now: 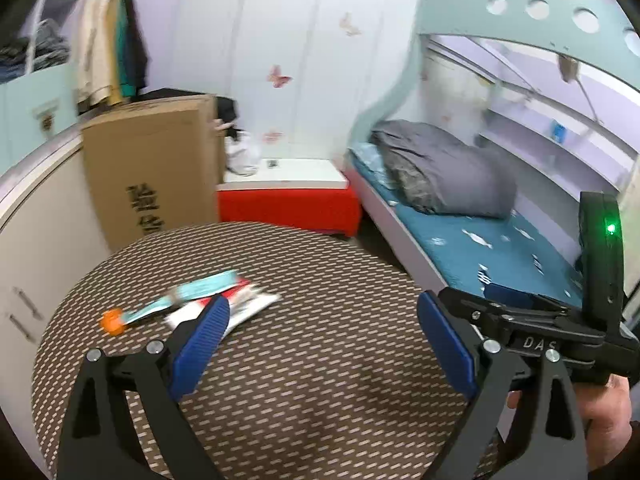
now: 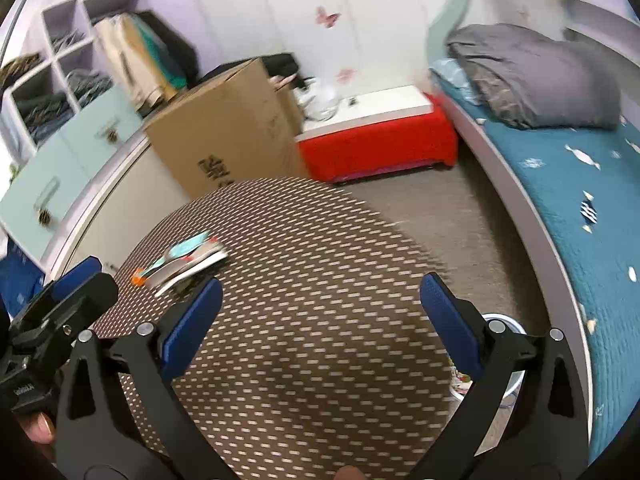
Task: Collect trash
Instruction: 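Move both tools back over the table, then grasp the white-red paper packet with the right gripper while the left grasps the orange cap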
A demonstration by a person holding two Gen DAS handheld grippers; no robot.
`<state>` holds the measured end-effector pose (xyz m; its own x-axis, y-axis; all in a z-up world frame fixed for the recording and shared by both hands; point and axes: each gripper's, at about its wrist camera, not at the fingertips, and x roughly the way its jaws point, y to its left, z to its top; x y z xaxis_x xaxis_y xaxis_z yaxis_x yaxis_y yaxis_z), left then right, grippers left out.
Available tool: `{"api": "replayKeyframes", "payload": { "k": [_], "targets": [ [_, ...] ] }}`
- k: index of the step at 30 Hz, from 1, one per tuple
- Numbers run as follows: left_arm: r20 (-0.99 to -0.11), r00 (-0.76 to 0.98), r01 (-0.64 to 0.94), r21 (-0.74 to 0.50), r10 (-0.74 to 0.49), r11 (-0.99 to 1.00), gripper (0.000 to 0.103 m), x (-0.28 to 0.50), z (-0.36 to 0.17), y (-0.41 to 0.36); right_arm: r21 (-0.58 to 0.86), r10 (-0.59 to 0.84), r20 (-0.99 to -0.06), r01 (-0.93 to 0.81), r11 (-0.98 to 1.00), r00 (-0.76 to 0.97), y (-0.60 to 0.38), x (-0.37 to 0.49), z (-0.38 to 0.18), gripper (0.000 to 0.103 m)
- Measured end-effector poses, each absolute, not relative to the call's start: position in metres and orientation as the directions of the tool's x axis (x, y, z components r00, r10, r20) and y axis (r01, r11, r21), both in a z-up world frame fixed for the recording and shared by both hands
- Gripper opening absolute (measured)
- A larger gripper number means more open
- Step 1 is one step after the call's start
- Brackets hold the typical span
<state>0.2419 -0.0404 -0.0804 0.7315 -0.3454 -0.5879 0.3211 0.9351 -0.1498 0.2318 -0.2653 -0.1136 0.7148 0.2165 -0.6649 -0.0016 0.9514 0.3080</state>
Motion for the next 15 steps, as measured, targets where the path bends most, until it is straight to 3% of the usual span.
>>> {"api": "replayKeyframes", "payload": {
  "k": [15],
  "targets": [
    [-0.660,0.741,0.047,-0.134,-0.124,0.990,0.093,0.253,-0.133,0.094,0.405,0.415,-0.710,-0.153,0.901,0.569,-0.139,0.291,-0.148,0.097]
  ]
}}
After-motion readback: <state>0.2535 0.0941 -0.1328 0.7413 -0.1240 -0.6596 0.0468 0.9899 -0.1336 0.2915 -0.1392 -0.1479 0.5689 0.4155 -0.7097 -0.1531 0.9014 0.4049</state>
